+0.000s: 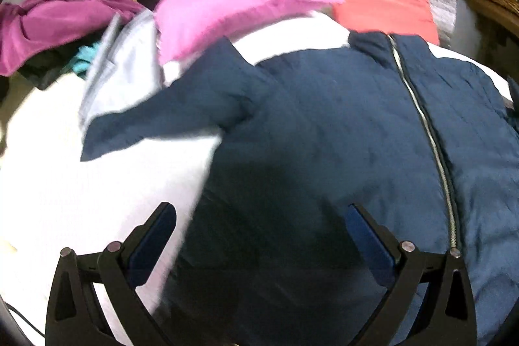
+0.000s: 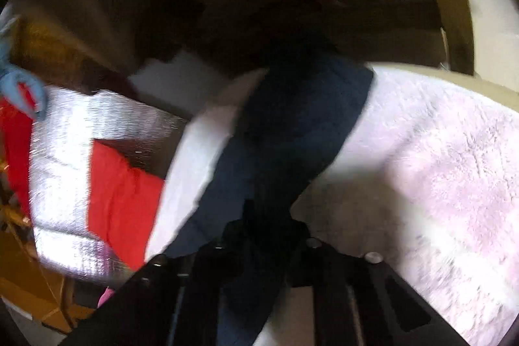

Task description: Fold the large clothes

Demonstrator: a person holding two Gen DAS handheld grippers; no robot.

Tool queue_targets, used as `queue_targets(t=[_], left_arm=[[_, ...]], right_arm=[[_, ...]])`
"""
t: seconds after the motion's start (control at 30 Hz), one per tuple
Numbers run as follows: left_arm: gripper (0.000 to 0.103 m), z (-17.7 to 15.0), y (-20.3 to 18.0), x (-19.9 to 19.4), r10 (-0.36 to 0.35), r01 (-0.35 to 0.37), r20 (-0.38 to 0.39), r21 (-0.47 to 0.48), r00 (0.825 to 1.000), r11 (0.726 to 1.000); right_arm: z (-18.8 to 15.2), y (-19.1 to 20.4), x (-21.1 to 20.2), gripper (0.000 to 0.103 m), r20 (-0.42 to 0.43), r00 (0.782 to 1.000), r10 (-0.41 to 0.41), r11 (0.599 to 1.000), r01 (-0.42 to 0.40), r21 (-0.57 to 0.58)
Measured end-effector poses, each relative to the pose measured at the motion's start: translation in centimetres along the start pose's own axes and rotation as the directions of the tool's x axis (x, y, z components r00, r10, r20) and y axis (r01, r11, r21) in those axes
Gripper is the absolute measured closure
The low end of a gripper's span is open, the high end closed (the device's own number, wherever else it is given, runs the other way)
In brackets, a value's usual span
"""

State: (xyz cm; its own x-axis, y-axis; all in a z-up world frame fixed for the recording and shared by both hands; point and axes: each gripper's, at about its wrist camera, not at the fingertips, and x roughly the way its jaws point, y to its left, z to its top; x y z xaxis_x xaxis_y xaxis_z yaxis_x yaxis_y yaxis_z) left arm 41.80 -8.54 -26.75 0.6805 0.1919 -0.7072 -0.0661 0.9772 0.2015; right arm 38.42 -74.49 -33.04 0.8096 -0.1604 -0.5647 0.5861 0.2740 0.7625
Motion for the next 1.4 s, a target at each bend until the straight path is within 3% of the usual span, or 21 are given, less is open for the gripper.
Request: queue_targets(t=[0.1,0.27,0.43,0.57,0.7,0.73,0.8,0.83,0.9,0.93,1.0,1.17,1.3,1.37,1.4], left_arm=[[0.0,0.8,1.8,-0.8,0.025,-0.024,0.029,-0.034,0.999,0.999],[0.0,1.7,5.2,-1.8,0.054,-0.048,0.058,-0.095,0.997,0.994],[0.0,2.2,8.9,-2.5,0.103,-0.093,0.084,-0.117,0.991,0.989],[0.0,1.9,11.8,-3.1,0.152,-0.137,0.118,-0.132,0.981,0.982],[0.0,1.8,14.4,-3.0,0.137,-0.119,0.102,-0.169,0.985,0.978],[0.0,1.8,14.9,-3.0,0.132,-0.113,0.097,-0.183,0.987,0.977],[0.0,1.7,15.5,-3.0,0.125,-0.104,0.096,-0.2,0.988,0.974],[0.0,1.7,15.6,-3.0,0.118,-0.097,0.096,-0.201,0.988,0.975],[0.0,1.8,15.4,-2.9,0.102,-0.081,0.101,-0.189,0.99,0.979],[0.0,1.9,15.1,-2.9,0.096,-0.076,0.108,-0.18,0.99,0.981],[0.0,2.1,14.2,-3.0,0.084,-0.064,0.126,-0.155,0.988,0.986],[0.0,2.3,10.4,-3.6,0.019,-0.009,0.177,-0.058,0.984,0.998],[0.0,2.7,6.4,-3.8,-0.13,0.131,0.178,0.01,0.975,0.991],[0.0,2.9,4.3,-4.0,-0.187,0.184,0.175,0.035,0.966,0.982],[0.0,3.1,3.2,-4.2,-0.214,0.209,0.177,0.046,0.961,0.977]], right_arm=[[-2.1,3.3,-2.5,0.093,0.029,0.996,0.08,0.994,-0.077,-0.08],[-7.9,9.9,-7.0,0.093,-0.003,0.976,0.217,0.951,-0.212,-0.227],[-17.6,19.3,-10.7,0.093,-0.124,0.939,0.32,0.852,-0.343,-0.397],[-27.0,26.2,-10.6,0.094,-0.245,0.92,0.307,0.754,-0.392,-0.526],[-37.1,29.3,-6.7,0.087,-0.418,0.887,0.197,0.731,-0.417,-0.541],[-39.3,29.3,-5.5,0.081,-0.451,0.88,0.153,0.736,-0.405,-0.542],[-42.2,28.7,-2.7,0.026,-0.512,0.856,0.074,0.755,-0.384,-0.532],[-44.2,27.5,-1.2,0.02,-0.575,0.817,0.036,0.782,-0.382,-0.493],[-45.9,25.2,-1.0,0.02,-0.617,0.787,0.003,0.803,-0.37,-0.467],[-46.5,24.0,-1.0,0.02,-0.65,0.76,-0.003,0.803,-0.386,-0.455],[-46.3,22.0,-2.0,0.02,-0.687,0.726,0.031,0.799,-0.431,-0.42],[-42.3,18.4,-6.3,0.02,-0.763,0.623,0.171,0.753,-0.582,-0.306],[-36.3,15.6,-8.9,0.02,-0.703,0.615,0.357,0.732,-0.651,-0.198],[-32.8,13.9,-9.5,0.02,-0.63,0.649,0.426,0.752,-0.642,-0.152],[-31.2,13.1,-9.6,0.02,-0.582,0.679,0.448,0.77,-0.624,-0.135]])
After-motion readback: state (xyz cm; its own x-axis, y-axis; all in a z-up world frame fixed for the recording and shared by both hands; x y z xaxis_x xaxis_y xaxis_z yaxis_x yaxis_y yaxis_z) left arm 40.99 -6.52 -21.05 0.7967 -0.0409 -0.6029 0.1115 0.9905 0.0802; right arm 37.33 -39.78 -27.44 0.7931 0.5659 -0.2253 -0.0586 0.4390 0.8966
